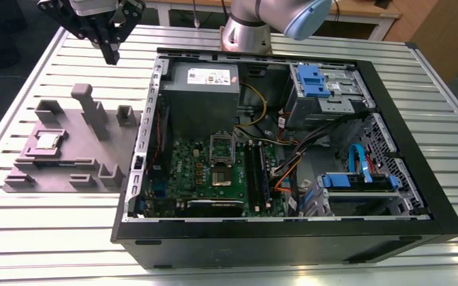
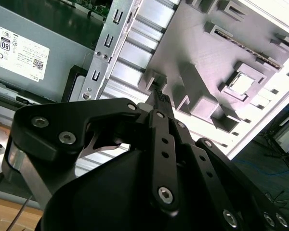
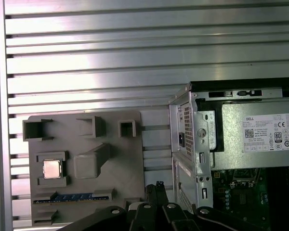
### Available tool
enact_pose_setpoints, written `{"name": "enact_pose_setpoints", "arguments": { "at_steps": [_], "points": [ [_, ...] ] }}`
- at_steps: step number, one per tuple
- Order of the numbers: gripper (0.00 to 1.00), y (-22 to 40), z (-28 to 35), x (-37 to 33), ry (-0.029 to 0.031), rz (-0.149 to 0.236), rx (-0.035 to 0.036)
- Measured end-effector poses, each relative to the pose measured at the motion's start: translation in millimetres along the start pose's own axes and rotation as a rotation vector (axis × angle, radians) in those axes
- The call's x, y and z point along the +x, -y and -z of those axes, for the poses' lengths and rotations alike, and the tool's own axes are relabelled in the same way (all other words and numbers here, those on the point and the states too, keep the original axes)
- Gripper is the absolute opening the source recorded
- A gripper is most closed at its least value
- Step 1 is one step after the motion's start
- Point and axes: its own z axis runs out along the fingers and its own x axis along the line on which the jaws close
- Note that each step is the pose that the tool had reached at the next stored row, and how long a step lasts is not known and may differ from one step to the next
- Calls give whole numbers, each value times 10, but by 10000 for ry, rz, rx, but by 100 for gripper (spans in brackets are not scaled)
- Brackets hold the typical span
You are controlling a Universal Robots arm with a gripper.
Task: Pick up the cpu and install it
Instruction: 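Reach for the cpu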
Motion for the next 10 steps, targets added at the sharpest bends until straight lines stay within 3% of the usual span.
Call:
{"name": "enact_pose_setpoints", "arguments": {
  "at_steps": [10],
  "points": [
    [10,1,1,14,-1,-3,0]
  ]
}}
